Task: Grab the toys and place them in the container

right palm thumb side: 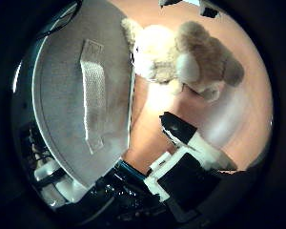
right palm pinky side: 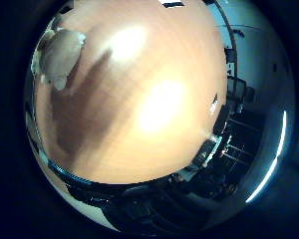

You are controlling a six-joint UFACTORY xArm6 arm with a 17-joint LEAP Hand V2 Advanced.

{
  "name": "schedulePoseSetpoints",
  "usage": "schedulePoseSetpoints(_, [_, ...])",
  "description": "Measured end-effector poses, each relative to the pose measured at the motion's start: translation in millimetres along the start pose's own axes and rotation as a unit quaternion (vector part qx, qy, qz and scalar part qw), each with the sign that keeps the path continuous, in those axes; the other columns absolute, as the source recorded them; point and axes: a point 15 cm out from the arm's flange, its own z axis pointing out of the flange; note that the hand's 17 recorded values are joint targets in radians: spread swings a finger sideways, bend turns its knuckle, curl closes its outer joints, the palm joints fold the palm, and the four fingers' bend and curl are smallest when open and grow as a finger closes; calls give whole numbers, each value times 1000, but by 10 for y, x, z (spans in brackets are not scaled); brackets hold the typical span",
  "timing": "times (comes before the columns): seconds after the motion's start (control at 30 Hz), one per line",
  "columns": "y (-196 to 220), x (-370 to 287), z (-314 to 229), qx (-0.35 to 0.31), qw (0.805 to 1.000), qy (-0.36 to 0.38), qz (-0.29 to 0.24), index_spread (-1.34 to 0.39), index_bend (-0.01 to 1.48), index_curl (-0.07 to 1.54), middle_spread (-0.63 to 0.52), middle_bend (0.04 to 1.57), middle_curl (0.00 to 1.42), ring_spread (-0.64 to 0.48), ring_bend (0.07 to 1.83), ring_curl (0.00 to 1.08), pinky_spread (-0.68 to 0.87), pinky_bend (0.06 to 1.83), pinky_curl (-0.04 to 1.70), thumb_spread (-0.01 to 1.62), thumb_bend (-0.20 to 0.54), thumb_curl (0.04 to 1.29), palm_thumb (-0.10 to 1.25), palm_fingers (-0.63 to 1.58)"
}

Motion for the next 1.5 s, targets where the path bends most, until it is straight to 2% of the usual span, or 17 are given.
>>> schedulePoseSetpoints(0.2, [-69,-16,68,-7,1000,-3,-11,-423,161,272,-130,302,370,-60,393,265,343,322,287,1020,-23,316,709,299])
schedulePoseSetpoints(0.33, [-84,-48,133,-12,1000,-7,-15,-408,152,263,-160,334,380,-108,451,276,326,339,285,1021,-23,315,709,368])
schedulePoseSetpoints(0.5, [-106,-90,178,-16,1000,-12,-21,-406,163,259,-238,475,433,-227,616,318,172,363,269,1018,-21,317,718,553])
schedulePoseSetpoints(0.57, [-108,-88,173,-16,1000,-11,-23,-402,165,256,-291,606,488,-294,734,353,27,408,257,1021,-18,319,735,765])
schedulePoseSetpoints(0.63, [-98,-81,166,-16,1000,-11,-24,-430,218,287,-317,665,531,-330,804,391,-153,510,273,1026,-15,323,761,979])
schedulePoseSetpoints(0.67, [-86,-77,170,-17,1000,-12,-24,-453,293,330,-329,701,559,-341,835,414,-251,578,297,1027,-14,326,780,1165])
schedulePoseSetpoints(0.73, [-63,-70,171,-18,999,-14,-23,-468,444,425,-325,785,617,-335,919,472,-379,717,359,1032,-10,332,820,1249])
schedulePoseSetpoints(0.77, [-46,-60,166,-19,999,-14,-22,-465,480,443,-322,799,626,-333,929,479,-386,739,370,1032,-12,333,823,1284])
schedulePoseSetpoints(0.8, [-41,-57,166,-19,999,-14,-23,-454,605,516,-310,875,666,-321,1006,516,-406,849,424,1033,-5,343,872,1297])
schedulePoseSetpoints(0.9, [18,-40,160,-22,999,-17,-23,-401,815,649,-269,1030,745,-288,1166,587,-376,1039,536,1039,-6,367,959,1234])
schedulePoseSetpoints(1.07, [163,40,58,-34,999,-29,-14,-349,956,757,-233,1153,824,-255,1309,656,-306,1193,658,1047,-9,417,1027,1128])
schedulePoseSetpoints(1.33, [496,222,-289,-57,997,-50,6,-307,1019,842,-224,1194,922,-240,1371,710,-248,1245,780,1051,-14,507,1048,1042])
schedulePoseSetpoints(1.5, [644,305,-620,-53,998,-34,9,-303,1014,866,-221,1193,954,-244,1371,729,-236,1235,827,1048,-15,542,1033,1034])
